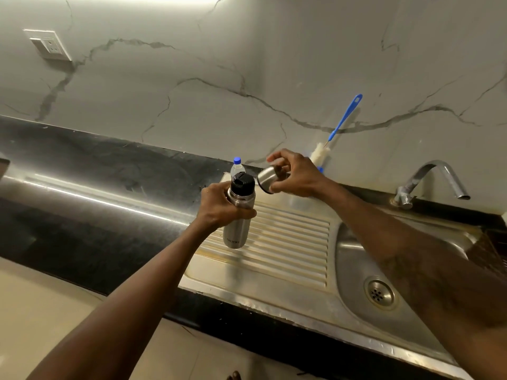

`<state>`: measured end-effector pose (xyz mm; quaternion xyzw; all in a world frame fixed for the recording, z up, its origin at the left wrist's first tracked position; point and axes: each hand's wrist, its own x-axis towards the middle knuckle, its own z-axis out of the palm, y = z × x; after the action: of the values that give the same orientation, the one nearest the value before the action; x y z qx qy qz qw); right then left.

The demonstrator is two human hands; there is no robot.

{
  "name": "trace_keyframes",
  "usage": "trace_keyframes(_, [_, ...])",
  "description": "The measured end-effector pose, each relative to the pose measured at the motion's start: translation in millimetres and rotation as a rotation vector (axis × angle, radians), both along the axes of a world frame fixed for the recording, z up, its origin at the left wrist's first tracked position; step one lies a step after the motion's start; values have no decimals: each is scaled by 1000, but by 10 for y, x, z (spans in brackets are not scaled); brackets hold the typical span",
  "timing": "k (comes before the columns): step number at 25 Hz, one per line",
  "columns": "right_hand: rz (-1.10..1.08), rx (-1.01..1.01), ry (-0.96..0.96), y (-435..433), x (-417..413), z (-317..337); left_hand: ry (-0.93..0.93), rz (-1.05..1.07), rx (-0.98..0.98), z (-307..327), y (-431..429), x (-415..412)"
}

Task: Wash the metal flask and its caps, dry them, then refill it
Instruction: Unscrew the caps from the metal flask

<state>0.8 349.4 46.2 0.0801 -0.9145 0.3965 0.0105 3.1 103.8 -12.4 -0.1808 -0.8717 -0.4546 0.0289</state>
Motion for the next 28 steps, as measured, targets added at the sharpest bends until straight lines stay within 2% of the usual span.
trace_keyframes(4, [-83,155,-106,-99,-70,-640,-1,36,54,-55,-162,28])
trace_keyframes(11, [-66,252,-215,-276,-276,-1383,-6,9,103,-195,-342,-13])
trace_keyframes(28, [-54,267,-323,-382,-551,-1889,-64,-8,141,-357,-290,-235])
